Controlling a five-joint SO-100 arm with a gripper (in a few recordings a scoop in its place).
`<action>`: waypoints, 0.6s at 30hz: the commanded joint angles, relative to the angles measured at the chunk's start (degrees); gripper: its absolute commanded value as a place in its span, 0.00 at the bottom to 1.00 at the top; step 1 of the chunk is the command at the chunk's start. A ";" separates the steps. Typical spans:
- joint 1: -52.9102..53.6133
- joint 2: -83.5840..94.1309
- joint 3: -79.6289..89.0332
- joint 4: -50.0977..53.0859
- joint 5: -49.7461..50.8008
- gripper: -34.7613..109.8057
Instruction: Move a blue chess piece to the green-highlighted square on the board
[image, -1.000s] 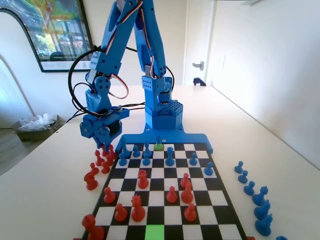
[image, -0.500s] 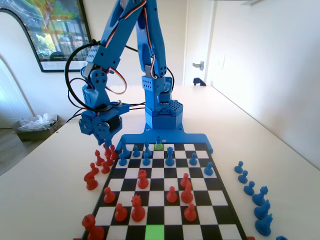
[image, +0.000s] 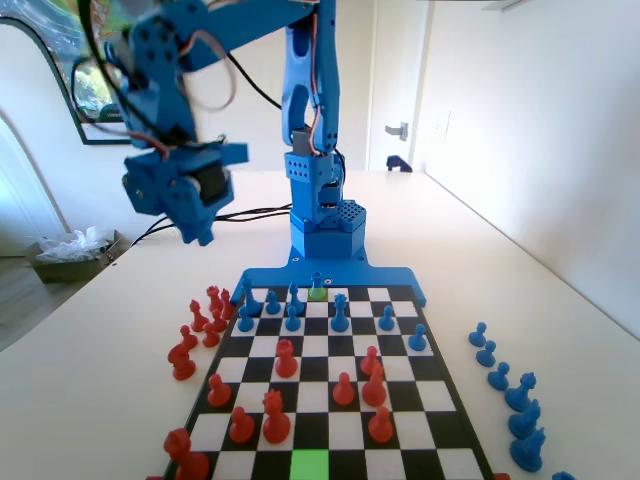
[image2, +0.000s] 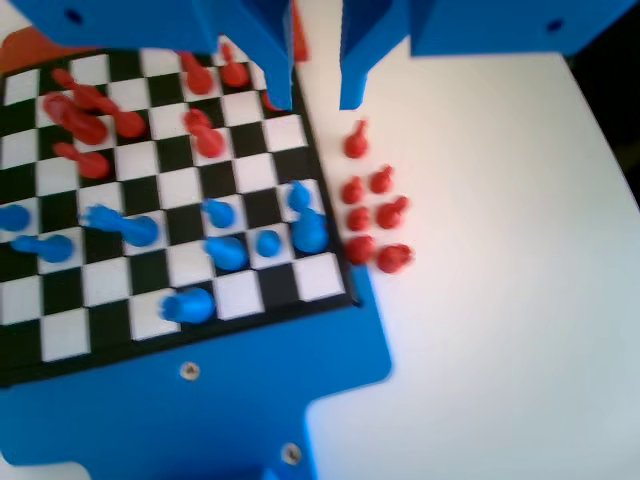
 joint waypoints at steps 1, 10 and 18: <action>-5.27 7.38 2.72 -2.11 3.43 0.29; -13.45 15.73 20.13 -11.43 6.86 0.30; -15.21 17.93 30.41 -18.81 6.50 0.30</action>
